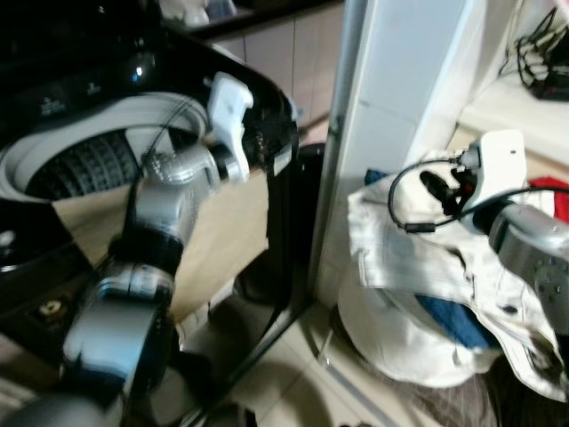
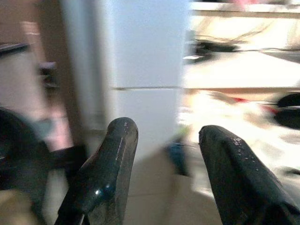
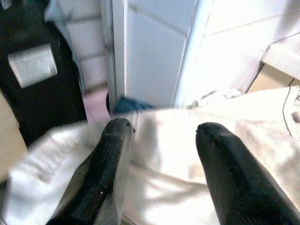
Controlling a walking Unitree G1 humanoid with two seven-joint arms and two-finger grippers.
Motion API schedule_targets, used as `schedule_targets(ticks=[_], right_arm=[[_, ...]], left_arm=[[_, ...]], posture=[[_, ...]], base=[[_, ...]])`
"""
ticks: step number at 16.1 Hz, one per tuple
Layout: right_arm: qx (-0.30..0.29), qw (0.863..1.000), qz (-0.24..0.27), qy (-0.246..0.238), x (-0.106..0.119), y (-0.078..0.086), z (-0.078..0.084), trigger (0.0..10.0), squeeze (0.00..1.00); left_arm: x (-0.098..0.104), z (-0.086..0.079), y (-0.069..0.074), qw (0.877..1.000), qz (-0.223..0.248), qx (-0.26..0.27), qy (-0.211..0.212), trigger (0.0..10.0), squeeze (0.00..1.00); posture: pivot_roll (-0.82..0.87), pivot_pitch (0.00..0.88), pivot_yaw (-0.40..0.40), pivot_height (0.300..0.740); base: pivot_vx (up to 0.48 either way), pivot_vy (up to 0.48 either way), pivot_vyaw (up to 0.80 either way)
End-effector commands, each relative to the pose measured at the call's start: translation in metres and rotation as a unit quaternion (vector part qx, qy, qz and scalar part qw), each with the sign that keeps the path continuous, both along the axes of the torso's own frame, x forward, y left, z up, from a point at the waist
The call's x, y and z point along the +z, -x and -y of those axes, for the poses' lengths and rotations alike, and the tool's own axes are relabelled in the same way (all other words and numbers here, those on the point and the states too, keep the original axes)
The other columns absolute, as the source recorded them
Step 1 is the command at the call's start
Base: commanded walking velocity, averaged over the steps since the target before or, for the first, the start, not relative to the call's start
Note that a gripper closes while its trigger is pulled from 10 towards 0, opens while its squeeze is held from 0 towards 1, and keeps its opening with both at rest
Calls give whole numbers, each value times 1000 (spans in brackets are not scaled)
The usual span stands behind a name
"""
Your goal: Clothes washing
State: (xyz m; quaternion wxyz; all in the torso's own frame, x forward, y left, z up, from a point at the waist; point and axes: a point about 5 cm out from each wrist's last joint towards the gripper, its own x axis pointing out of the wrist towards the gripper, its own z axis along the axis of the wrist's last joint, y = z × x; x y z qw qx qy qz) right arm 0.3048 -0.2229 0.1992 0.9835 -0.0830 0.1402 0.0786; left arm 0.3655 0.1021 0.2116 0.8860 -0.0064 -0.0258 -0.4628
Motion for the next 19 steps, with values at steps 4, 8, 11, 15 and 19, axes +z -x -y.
schedule_targets(ticks=[4,8,11,15,19], right_arm=[[139,978,-79,133,0,27,9,10000,1000],[229,942,-151,195,-7,51,12,10000,1000],[236,936,-165,203,-25,48,5,10000,0],[222,936,-143,233,-50,37,-1,10000,0],[182,954,-28,236,-37,23,-7,10000,0]], left_arm=[[-17,12,54,986,-35,-153,-52,10000,0],[-35,14,85,975,-84,-187,-88,10000,0],[-36,21,90,975,-90,-181,-97,10000,0],[-37,22,82,991,-77,-80,-76,10000,0],[-46,7,70,990,-92,107,-8,10000,0]], posture=[[-69,0,50,740],[-71,0,53,740],[-66,7,52,740],[-64,4,51,740],[-61,5,31,740]], base=[[0,0,0],[0,0,0],[0,0,0],[0,0,0],[0,0,0]])
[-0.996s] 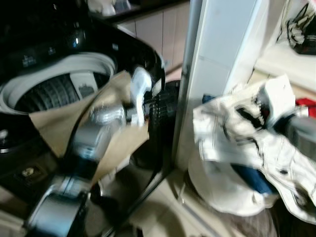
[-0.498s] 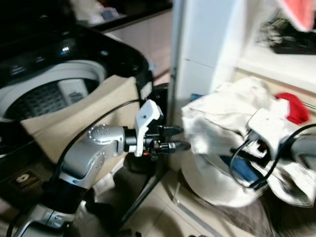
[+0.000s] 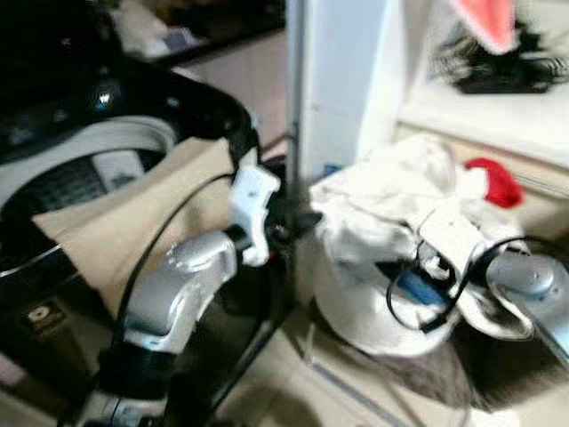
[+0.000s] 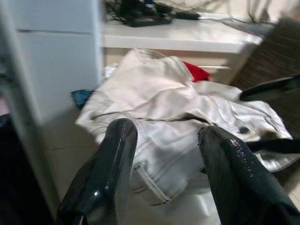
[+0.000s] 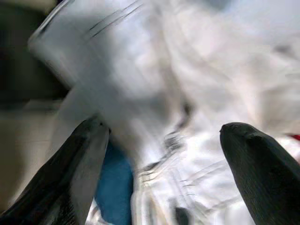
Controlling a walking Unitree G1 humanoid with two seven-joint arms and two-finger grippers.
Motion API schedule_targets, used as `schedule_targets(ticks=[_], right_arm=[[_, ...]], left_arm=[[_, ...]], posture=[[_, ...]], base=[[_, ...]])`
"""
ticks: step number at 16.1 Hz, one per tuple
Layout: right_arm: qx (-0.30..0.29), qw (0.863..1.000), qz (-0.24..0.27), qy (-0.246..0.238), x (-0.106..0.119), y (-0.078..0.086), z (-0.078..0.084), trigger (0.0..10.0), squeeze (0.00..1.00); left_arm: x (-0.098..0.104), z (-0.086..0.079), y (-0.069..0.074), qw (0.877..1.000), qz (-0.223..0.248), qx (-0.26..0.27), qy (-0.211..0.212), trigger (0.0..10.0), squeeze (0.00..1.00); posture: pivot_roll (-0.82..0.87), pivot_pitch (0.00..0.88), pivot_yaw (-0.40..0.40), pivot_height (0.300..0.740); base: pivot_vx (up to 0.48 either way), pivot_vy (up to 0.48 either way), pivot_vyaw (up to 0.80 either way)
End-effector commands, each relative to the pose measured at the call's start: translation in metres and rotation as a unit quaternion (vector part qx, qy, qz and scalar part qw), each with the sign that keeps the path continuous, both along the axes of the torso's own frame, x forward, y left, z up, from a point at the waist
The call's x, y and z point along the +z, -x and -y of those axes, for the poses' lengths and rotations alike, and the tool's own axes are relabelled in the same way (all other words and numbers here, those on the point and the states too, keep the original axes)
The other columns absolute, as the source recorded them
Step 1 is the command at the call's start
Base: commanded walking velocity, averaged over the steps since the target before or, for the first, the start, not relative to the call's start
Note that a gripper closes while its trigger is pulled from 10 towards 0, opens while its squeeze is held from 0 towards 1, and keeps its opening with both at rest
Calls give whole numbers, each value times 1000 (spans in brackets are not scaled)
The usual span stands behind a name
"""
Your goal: Clothes washing
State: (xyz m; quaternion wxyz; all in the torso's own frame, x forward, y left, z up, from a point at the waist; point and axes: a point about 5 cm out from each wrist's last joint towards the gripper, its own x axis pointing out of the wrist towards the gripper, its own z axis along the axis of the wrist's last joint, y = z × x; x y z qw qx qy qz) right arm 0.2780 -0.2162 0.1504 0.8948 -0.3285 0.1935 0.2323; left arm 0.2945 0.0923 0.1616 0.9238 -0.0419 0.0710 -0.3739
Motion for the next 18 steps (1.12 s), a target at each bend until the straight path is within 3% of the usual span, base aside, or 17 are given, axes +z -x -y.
schedule_targets(ticks=[1,2,3,6,10,13,18], right_arm=[[-47,993,96,-57,24,-6,-4,10000,0],[-104,977,132,-133,28,-2,-6,10000,0],[-133,963,138,-189,24,6,-11,10000,0],[-142,959,150,-196,8,28,-28,10000,0],[-185,934,131,-277,-1,38,-41,10000,0],[-180,937,137,-267,1,36,-40,10000,0],[-155,945,148,-247,6,29,-41,10000,0]], left_arm=[[4,-7,3,998,24,52,9,10000,0],[1,-12,8,995,39,90,9,10000,0],[-3,-17,12,992,51,117,-1,10000,0],[-10,-24,21,988,61,138,-18,10000,0],[-6,-18,19,982,69,174,3,10000,0],[-7,-18,17,979,66,191,0,10000,0],[-7,-20,17,977,67,202,-3,10000,0]], posture=[[-61,2,19,740],[-66,2,7,740],[-69,0,5,740],[-79,0,-16,740],[-86,0,-22,740],[-91,0,-23,740],[-81,0,-31,740]], base=[[0,0,0],[0,0,0],[0,0,0],[0,0,0],[220,0,-113],[313,0,-683],[334,0,0]])
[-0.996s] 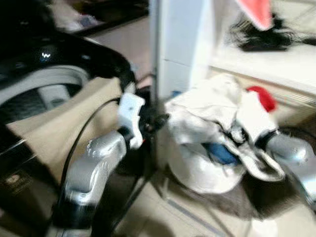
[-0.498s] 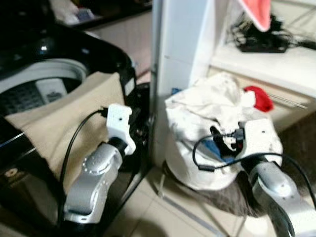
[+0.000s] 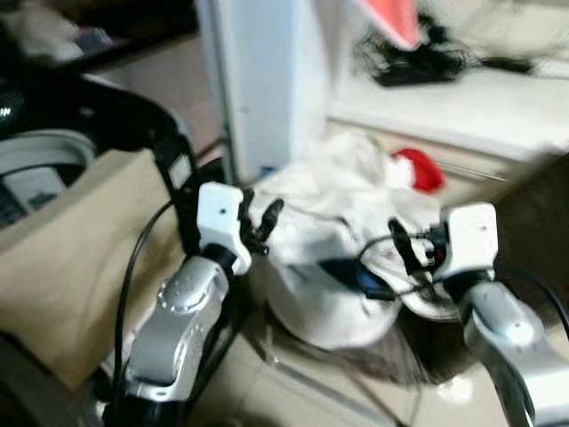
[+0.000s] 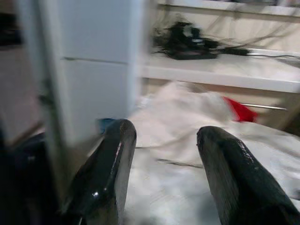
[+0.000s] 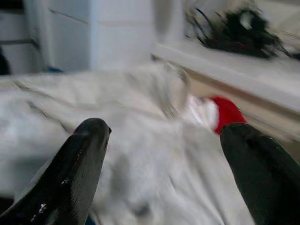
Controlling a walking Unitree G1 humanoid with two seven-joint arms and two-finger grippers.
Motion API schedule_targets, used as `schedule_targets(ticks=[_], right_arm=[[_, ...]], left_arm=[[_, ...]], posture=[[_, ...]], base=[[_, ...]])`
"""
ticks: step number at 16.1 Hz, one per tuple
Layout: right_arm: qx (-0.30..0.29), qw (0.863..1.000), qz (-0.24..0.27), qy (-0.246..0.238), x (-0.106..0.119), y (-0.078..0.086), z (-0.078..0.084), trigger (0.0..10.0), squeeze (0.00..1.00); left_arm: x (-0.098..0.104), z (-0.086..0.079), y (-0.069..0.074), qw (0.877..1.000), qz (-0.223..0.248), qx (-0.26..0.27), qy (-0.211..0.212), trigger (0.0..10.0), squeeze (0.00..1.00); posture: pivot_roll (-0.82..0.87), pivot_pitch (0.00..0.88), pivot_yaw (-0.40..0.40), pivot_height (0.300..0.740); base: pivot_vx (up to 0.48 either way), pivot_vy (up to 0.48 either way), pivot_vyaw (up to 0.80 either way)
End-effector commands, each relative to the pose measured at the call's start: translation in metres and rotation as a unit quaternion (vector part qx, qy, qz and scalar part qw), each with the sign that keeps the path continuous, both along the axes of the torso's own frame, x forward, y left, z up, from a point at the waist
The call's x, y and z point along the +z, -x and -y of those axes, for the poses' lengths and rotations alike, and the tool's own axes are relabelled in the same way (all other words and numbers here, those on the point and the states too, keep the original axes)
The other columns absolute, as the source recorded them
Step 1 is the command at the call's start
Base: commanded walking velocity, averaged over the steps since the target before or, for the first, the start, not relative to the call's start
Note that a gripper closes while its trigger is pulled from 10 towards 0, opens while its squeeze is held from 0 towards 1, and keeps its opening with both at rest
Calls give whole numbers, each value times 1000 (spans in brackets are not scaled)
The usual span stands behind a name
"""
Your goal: Clothes washing
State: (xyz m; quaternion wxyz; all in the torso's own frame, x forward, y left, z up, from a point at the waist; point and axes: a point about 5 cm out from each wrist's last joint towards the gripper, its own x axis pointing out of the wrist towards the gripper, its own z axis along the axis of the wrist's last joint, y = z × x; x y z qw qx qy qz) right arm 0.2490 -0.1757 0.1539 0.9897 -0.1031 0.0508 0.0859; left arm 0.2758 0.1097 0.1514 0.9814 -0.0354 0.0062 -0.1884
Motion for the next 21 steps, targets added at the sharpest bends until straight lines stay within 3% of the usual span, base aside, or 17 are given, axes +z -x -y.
schedule_targets(ticks=[1,6,7,12,15,17,18,19,20,21], right_arm=[[32,999,0,20,2,-1,-6,10000,0],[121,992,-2,36,2,2,-26,10000,0],[129,991,0,19,4,2,-29,10000,0],[142,990,2,-4,6,3,-29,10000,0],[116,993,-19,30,-1,1,-22,10000,0],[135,988,-38,65,-3,0,-16,10000,0],[164,983,-49,72,1,1,-14,10000,761],[212,971,-71,86,4,3,-13,10000,1000],[275,949,-106,114,4,8,-13,10000,1000],[275,949,-106,114,4,8,-13,10000,1000]], left_arm=[[5,-5,-3,1000,11,16,-6,10000,0],[6,-14,-1,999,9,43,-11,10000,0],[7,-18,0,999,12,52,-1,10000,0],[7,-23,0,999,14,48,-13,10000,0],[8,-14,-2,1000,6,23,-15,10000,0],[8,-12,-3,1000,4,11,-22,10000,0],[9,-11,-4,1000,6,-3,-28,10000,0],[8,-10,-5,999,4,-23,-38,10000,0],[7,-9,-6,998,-1,-37,-47,10000,0],[7,-9,-6,998,-1,-37,-47,10000,0]], posture=[[-77,0,-35,740],[-64,0,-44,740],[-61,0,-43,740],[-57,0,-34,740],[-57,0,-20,740],[-59,0,-14,740],[-62,0,-11,740],[-62,0,-11,740],[-64,0,-8,740],[-64,0,-8,740]], base=[[341,0,800],[335,0,780],[0,0,0],[0,0,0],[0,0,0],[0,0,0],[0,0,0],[0,0,0],[0,0,0],[0,0,0]])
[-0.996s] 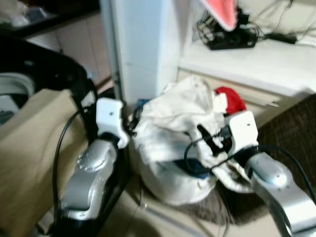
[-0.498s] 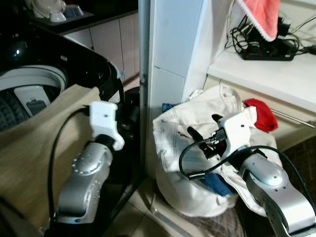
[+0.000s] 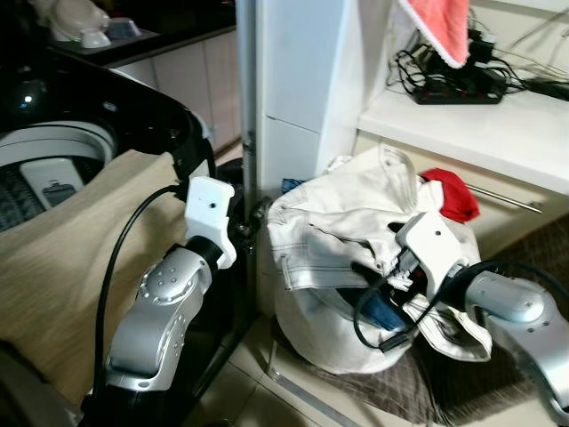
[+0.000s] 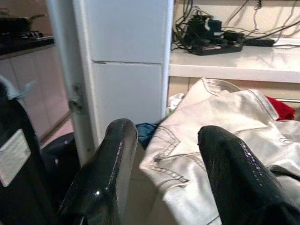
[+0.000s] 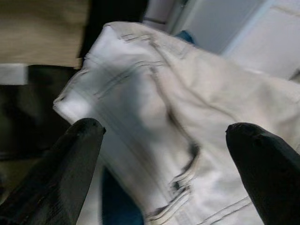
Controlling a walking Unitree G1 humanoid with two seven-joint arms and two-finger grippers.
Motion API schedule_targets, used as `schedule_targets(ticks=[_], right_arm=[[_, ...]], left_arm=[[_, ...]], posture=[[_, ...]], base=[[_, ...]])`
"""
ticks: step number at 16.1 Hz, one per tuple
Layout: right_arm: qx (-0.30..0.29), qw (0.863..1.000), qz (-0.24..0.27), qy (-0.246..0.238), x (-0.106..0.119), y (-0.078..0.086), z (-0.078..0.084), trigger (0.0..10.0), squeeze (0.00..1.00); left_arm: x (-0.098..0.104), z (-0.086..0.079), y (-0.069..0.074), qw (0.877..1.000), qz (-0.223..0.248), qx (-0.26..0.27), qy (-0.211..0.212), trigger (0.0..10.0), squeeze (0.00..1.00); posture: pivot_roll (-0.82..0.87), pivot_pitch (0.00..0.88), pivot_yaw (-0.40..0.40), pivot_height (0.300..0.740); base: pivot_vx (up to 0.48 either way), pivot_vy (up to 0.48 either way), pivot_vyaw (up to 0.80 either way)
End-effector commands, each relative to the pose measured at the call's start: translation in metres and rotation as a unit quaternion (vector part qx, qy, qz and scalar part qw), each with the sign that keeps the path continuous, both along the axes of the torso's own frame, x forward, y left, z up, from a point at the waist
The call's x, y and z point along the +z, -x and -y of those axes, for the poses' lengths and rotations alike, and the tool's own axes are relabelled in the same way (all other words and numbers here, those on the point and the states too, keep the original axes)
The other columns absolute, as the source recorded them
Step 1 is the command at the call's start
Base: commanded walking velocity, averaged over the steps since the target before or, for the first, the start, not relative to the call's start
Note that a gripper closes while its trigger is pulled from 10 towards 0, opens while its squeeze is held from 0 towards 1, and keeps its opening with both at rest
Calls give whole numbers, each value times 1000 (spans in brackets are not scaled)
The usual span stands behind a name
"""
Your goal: Clothes washing
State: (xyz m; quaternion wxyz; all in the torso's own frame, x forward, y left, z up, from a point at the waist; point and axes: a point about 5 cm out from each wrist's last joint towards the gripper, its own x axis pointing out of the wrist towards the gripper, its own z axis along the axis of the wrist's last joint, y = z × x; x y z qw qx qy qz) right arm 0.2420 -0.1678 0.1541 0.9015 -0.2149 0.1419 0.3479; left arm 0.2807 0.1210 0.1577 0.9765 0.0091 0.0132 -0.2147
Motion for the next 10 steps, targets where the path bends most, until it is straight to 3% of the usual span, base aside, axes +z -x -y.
schedule_targets(ticks=[1,3,4,6,7,9,10], right_arm=[[43,999,-21,8,2,3,-5,10000,1000],[72,996,-46,13,-1,4,-5,10000,1000],[87,994,-63,18,-8,0,-6,10000,1000],[95,993,-43,51,-15,-15,-11,10000,1000],[132,988,-3,85,-18,-28,-24,10000,1000],[145,982,6,122,-29,-38,-31,10000,953],[150,976,5,161,-36,-41,-29,10000,0]], left_arm=[[1,4,-3,1000,-4,-13,-6,10000,0],[1,6,-4,1000,-7,-24,-7,10000,0],[-4,9,-2,998,-31,-53,-10,10000,0],[-12,12,7,991,-58,-116,-19,10000,0],[-20,12,21,974,-94,-200,-40,10000,0],[-32,1,35,949,-135,-269,-94,10000,0],[-35,-4,37,944,-148,-275,-109,10000,0]], posture=[[-66,0,-3,740],[-72,0,5,740],[-76,0,14,740],[-82,0,23,740],[-77,0,21,740],[-65,0,8,740],[-61,0,2,740]], base=[[0,0,0],[0,0,0],[0,0,0],[0,0,0],[0,0,0],[0,0,0],[0,0,0]])
